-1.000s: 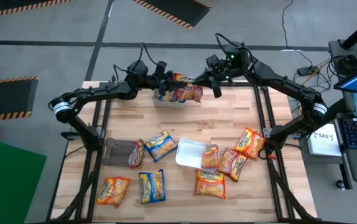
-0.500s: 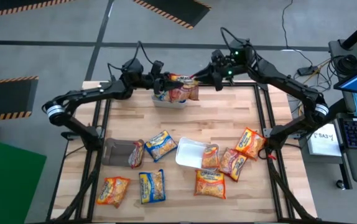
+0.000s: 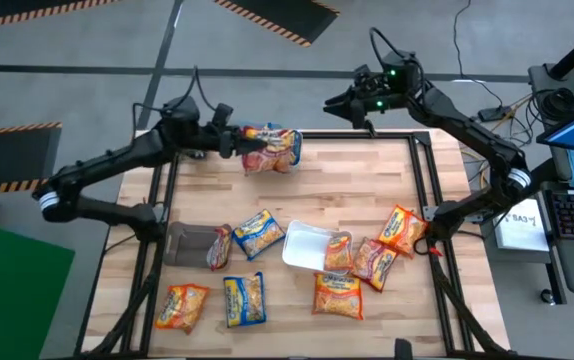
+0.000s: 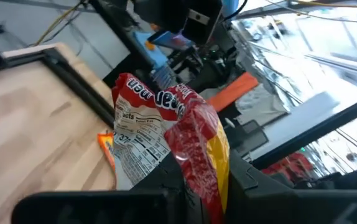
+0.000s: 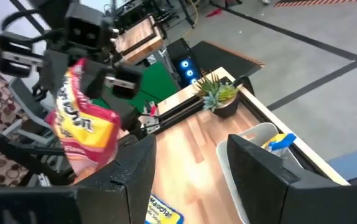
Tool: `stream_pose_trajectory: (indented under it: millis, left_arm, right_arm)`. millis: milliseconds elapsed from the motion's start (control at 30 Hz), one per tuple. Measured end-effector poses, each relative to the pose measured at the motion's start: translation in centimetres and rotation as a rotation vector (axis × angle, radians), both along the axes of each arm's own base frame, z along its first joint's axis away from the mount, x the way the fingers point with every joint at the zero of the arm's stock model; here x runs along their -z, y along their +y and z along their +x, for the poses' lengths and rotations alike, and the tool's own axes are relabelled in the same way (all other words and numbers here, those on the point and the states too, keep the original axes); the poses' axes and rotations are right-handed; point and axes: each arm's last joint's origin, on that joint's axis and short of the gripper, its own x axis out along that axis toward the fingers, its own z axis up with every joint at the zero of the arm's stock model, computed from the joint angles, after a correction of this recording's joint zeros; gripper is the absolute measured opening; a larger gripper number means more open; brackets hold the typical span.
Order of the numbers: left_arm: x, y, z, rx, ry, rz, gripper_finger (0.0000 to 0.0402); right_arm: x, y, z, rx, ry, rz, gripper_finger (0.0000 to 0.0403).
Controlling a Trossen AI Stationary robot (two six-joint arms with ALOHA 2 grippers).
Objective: Sort Maruchan noodles
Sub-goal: Put the red noodle pack into the black bin
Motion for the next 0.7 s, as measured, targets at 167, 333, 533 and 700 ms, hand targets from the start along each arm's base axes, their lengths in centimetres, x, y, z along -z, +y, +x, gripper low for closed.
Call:
stream_pose_trajectory:
  millis: [167,333,533,700]
  left_arm:
    - [-0.5,-2.1,-1.4,-0.047,0.049,-0.054,0.0028]
    - [-0.6,-3.5,-1.6,-0.038,0.081,-0.097,0.0028]
    - [-2.2,-4.6,-1.4,-0.001,0.152,-0.099,0.0029]
    - [-4.0,-5.5,-2.6,-0.019,0.347,-0.111,0.0029]
  right_arm:
    - [0.1,-0.3,0.1,0.043,0.015,-0.04,0.0187]
    - [0.2,-0.4,0.0,0.086,0.028,-0.077,0.0187]
    - [0.1,-0.5,0.0,0.088,0.024,-0.082,0.0187]
    - [0.1,-0.5,0.0,0.088,0.025,-0.082,0.0187]
